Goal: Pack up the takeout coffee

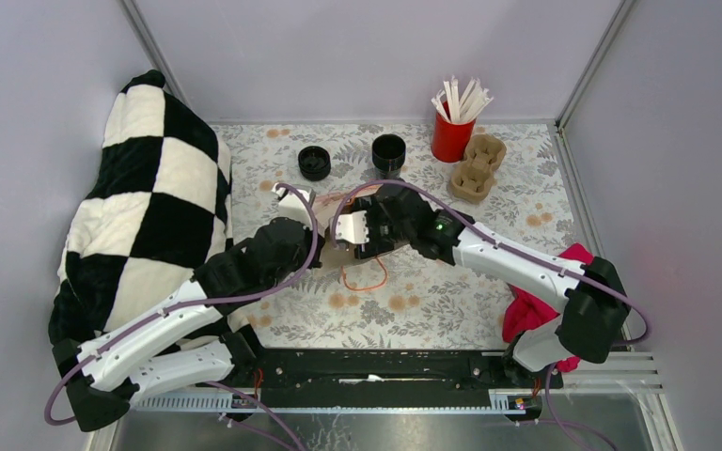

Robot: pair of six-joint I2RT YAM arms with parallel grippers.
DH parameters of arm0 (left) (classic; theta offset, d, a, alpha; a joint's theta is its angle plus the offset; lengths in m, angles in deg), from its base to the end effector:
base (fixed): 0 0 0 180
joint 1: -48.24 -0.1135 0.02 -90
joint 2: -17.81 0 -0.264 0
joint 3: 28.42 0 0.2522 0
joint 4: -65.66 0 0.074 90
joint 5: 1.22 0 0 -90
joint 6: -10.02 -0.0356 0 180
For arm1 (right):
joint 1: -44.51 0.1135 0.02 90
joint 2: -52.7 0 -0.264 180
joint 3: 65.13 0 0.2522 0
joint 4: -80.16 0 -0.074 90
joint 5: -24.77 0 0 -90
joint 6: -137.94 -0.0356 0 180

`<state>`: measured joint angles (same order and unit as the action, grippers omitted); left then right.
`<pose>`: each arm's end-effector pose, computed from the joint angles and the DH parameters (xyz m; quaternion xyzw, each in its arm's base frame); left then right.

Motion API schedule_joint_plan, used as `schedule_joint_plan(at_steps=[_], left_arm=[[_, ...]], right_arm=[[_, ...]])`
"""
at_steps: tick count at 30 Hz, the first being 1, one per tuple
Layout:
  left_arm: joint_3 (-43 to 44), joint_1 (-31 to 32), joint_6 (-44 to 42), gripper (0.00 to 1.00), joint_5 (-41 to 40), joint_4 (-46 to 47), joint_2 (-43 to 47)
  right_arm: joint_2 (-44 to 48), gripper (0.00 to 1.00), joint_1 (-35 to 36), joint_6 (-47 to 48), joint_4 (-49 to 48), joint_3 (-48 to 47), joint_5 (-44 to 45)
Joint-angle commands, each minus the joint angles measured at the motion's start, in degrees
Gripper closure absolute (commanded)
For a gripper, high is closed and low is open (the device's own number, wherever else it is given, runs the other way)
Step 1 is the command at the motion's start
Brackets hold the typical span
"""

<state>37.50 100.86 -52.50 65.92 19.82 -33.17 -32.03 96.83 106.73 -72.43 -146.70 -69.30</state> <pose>0.1258 -0.1419 0.3288 0.0902 0.8535 -0.1791 0.4810 0.2070 0.2721 0.3068 -0.7257 0.4764 0.0028 0.4963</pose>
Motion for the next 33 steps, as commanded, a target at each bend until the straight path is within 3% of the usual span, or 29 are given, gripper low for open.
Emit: schedule_joint_plan(at_steps=[1, 4, 7, 21, 33], left_arm=[[2.43, 0.27, 2.11, 1.00, -3.85, -0.02, 1.47], [2.93, 0.22, 2.03, 1.00, -5.11, 0.24, 1.37], [4.10, 0.26, 2.05, 1.00, -6.52, -0.10, 0.46], [3.82, 0.25, -0.10, 1.00, -3.23, 0.42, 0.14], [3.39, 0.22, -1.78, 1.00, -2.78, 0.55, 0.87]], right_arm=[[-1.25, 1.00, -2.98, 0.87, 2.60, -2.84, -6.37], [-1.32, 1.00, -4.09, 2.45, 5.00, -3.12, -10.06], [-0.98, 1.00, -4.19, 10.18, 8.29, -2.07, -13.13], [-6.59, 1.00, -4.77, 17.98, 0.64, -4.81, -5.76], [-8.54, 1.00, -8.01, 22.85, 2.33, -5.32, -6.13]])
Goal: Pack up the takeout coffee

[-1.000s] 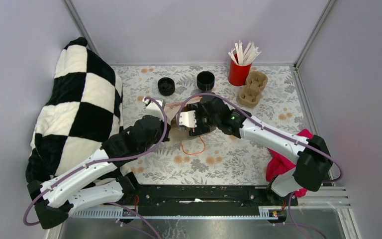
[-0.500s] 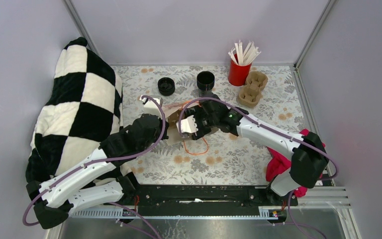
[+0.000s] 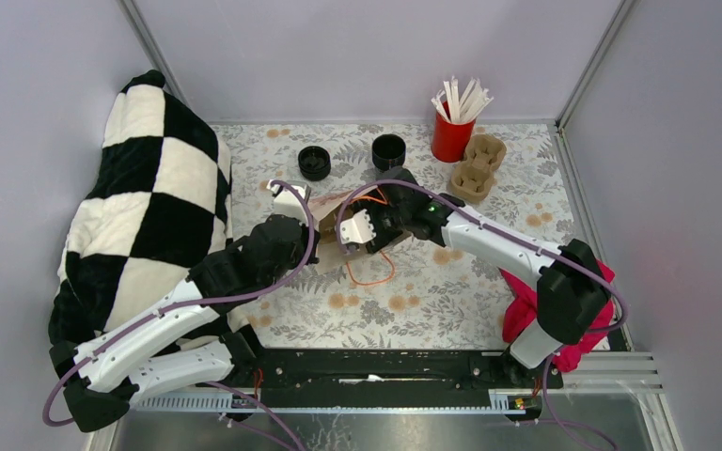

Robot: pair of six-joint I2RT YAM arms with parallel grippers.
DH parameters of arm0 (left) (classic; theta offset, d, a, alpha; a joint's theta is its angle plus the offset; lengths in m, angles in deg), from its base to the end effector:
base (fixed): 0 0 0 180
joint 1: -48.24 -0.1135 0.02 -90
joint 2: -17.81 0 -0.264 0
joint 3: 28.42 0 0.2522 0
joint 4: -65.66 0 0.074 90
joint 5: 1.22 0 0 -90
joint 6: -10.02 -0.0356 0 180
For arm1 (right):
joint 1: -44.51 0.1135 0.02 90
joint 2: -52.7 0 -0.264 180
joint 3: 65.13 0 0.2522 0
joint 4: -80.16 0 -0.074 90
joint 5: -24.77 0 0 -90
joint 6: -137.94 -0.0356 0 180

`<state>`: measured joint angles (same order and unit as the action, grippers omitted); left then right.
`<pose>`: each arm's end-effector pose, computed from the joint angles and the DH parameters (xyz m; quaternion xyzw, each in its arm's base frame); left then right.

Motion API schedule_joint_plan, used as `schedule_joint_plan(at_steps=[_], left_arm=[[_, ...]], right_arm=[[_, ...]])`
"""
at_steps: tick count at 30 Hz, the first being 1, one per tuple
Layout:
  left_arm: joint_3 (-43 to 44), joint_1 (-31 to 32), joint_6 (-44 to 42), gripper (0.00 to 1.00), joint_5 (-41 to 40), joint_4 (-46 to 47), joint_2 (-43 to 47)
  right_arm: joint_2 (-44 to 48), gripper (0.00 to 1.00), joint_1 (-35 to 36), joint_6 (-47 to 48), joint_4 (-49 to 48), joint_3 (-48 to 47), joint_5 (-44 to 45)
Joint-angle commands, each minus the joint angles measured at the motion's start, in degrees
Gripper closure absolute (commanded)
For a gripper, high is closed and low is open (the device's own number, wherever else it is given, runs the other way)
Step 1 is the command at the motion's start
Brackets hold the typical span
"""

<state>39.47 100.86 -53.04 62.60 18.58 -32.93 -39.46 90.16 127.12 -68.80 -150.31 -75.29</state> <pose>0.1252 -0.1381 0.3394 0.0769 0.8473 -0.1613 0.5001 0.2515 0.2662 0.2795 -0.8114 0.3806 -0.0505 0.4407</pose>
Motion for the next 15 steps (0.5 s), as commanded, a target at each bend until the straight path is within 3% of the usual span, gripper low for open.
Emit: schedule_joint_plan(at_steps=[1, 15], left_arm=[[1.48, 0.27, -1.34, 1.00, 0.62, 1.77, 0.64], [3.79, 0.21, -2.59, 1.00, 1.52, 0.34, -0.35]], right_arm=[[-1.29, 1.00, -1.54, 2.66, -1.81, -1.40, -0.34], [-4.72, 1.00, -2.46, 1.89, -7.54, -1.14, -5.31]])
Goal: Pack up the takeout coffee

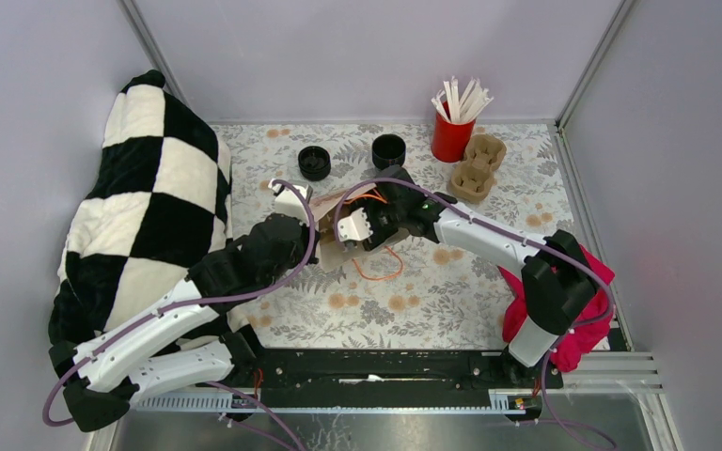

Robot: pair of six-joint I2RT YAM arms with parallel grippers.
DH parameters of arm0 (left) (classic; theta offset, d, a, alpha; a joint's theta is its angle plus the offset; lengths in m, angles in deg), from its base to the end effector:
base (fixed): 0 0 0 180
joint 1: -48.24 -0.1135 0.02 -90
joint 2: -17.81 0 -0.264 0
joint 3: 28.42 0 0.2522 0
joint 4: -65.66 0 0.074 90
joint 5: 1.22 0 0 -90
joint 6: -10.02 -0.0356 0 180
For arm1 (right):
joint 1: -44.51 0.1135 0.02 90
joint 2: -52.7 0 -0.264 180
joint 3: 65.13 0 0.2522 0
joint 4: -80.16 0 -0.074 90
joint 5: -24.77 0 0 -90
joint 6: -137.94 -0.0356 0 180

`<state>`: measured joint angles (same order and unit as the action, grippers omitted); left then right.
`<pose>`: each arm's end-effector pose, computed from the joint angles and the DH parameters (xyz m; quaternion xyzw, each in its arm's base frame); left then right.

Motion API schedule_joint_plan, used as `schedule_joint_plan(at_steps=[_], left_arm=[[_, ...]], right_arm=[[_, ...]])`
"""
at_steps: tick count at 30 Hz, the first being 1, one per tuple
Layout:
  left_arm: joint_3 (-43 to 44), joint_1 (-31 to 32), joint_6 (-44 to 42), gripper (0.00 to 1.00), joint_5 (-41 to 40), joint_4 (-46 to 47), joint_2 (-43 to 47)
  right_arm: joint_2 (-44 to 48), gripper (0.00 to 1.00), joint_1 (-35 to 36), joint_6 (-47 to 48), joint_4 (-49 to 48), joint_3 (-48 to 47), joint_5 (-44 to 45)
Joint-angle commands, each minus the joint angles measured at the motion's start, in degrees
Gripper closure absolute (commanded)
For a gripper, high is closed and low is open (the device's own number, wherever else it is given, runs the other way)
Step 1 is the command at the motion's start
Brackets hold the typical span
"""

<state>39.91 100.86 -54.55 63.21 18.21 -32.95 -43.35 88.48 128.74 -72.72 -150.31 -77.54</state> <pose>0.1248 -0.1380 0.3412 0.0907 0.8464 -0.1588 0.5001 0.2691 0.2701 0.2615 -0.8136 0.3725 -0.0463 0.4440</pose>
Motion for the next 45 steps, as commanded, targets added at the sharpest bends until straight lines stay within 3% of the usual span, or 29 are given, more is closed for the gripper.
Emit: schedule_joint_plan(at_steps=[1, 7, 17, 38, 45], left_arm=[[3.50, 0.20, -1.15, 1.00, 0.95, 0.54, -0.46], [4.09, 0.24, -1.26, 1.00, 1.04, 0.01, -0.90], [5.38, 0.22, -1.18, 1.00, 2.29, -0.77, -1.79], [6.25, 0.23, 2.03, 1.00, 8.81, -5.33, 0.82], [6.01, 0.28, 2.48, 1.00, 13.40, -8.48, 3.46]], right_arm=[[-1.01, 1.00, -0.86, -0.18, -3.61, -1.28, -3.77], [0.05, 1.00, -0.90, -4.40, -5.10, -0.96, -8.28], [-0.44, 1.00, -0.83, -5.34, -8.75, -0.32, -7.48], [4.18, 1.00, -0.66, -6.12, 2.51, 1.97, -12.31], [8.95, 1.00, 3.87, -9.86, 5.42, 3.74, -9.76]])
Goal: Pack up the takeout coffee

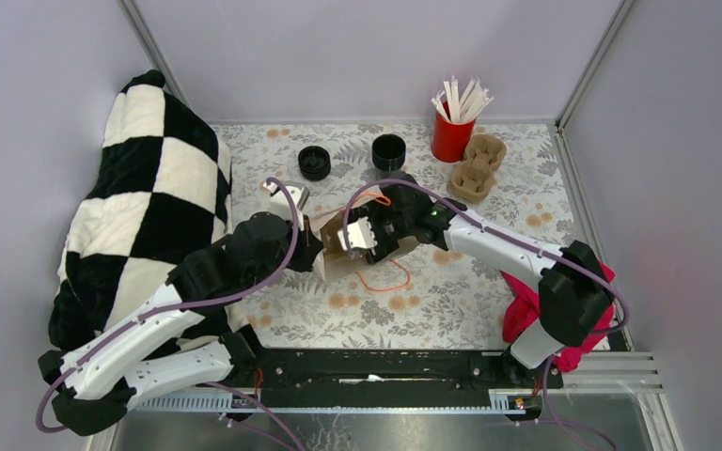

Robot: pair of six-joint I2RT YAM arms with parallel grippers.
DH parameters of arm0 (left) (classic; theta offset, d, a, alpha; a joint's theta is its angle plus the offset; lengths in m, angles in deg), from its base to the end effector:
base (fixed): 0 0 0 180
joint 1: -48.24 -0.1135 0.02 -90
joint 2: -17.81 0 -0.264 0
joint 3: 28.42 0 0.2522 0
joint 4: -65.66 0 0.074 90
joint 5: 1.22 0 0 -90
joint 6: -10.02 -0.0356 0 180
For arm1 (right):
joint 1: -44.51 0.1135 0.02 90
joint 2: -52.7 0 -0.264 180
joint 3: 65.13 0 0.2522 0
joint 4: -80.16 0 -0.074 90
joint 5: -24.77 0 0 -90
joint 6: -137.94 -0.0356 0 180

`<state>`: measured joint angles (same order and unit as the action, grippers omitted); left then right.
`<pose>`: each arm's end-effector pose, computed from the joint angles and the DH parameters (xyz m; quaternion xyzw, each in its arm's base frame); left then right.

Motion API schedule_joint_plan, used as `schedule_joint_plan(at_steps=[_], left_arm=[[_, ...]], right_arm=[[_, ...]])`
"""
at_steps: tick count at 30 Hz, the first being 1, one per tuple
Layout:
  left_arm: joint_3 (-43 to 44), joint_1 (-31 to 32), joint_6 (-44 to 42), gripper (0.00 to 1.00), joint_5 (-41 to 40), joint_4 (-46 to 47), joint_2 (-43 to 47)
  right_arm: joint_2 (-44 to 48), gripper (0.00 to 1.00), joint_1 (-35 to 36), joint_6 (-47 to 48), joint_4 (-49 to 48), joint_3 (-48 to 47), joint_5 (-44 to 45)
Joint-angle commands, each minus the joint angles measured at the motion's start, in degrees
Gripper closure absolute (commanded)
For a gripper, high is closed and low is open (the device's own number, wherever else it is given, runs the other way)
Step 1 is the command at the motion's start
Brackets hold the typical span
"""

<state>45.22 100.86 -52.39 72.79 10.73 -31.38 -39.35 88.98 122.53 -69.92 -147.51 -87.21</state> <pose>0.1112 -0.1294 0.3628 0.1189 0.8542 -0.2243 0.4537 0.2479 0.2621 0.2668 -0.8067 0.3804 0.0579 0.4485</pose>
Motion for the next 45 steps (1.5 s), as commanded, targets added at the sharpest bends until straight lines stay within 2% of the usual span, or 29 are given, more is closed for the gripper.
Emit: schedule_joint_plan(at_steps=[1, 4, 8, 14, 21, 27, 30, 41, 45], left_arm=[[0.82, 0.26, 0.54, 1.00, 4.35, -1.78, 2.17], [0.38, 0.23, 1.67, 1.00, 4.99, -3.43, 3.47], [-1.43, 0.25, 2.35, 1.00, 5.69, -3.44, 3.71], [-2.65, 0.21, 2.22, 1.00, 6.28, -3.44, 3.63], [-2.58, 0.27, 1.12, 1.00, 7.03, -3.58, 3.37], [-2.11, 0.27, -0.43, 1.00, 8.50, -3.03, 2.32], [-2.25, 0.20, -0.35, 1.00, 8.13, -3.00, 2.61], [-1.63, 0.21, -0.63, 1.00, 8.44, -3.09, 2.52], [-1.44, 0.26, -0.54, 1.00, 8.59, -2.96, 2.38]], right_arm=[[5.71, 1.00, 4.40, -4.46, 3.32, 1.02, 0.68], [7.50, 1.00, 7.17, -6.67, 5.29, 1.70, 2.17], [7.95, 1.00, 7.87, -9.37, 1.53, 3.76, 5.39], [4.38, 1.00, 7.51, -6.54, 1.21, 1.62, 9.36], [5.35, 1.00, 6.86, -5.94, -0.55, 2.60, 12.52], [5.33, 1.00, 6.86, -5.85, 2.99, 0.65, 14.23], [6.03, 1.00, 6.86, -4.53, 0.80, 3.34, 14.95], [3.49, 1.00, 5.86, -5.39, 0.81, 1.33, 15.79], [4.30, 1.00, 5.45, -4.51, -4.74, 4.17, 14.44]])
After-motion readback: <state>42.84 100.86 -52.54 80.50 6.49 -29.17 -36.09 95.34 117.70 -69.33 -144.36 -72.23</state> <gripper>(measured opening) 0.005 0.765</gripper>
